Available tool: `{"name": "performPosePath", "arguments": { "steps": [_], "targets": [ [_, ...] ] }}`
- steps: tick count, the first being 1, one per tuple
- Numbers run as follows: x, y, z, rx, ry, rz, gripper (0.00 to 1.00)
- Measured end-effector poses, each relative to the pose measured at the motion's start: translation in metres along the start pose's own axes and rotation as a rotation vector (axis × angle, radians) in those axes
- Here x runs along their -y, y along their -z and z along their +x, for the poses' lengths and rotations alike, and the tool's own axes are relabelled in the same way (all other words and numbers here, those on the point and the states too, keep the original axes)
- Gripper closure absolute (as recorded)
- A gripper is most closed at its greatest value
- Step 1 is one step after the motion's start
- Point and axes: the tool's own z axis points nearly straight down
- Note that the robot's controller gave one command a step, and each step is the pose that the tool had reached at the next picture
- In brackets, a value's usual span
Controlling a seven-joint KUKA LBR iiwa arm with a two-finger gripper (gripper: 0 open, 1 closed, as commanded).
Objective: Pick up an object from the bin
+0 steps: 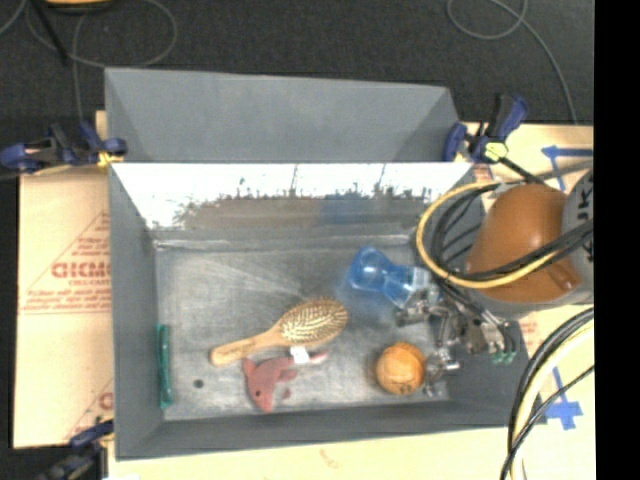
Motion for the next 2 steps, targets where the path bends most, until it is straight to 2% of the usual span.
{"name": "performPosePath", "arguments": {
  "steps": [1,2],
  "targets": [
    [-0.0043,-0.0292,0.0068,-0.001,0.151,0.002,1.0],
    [-0.0045,-0.0292,0.0066,-0.001,0.153,0.002,0.0]
  ]
}}
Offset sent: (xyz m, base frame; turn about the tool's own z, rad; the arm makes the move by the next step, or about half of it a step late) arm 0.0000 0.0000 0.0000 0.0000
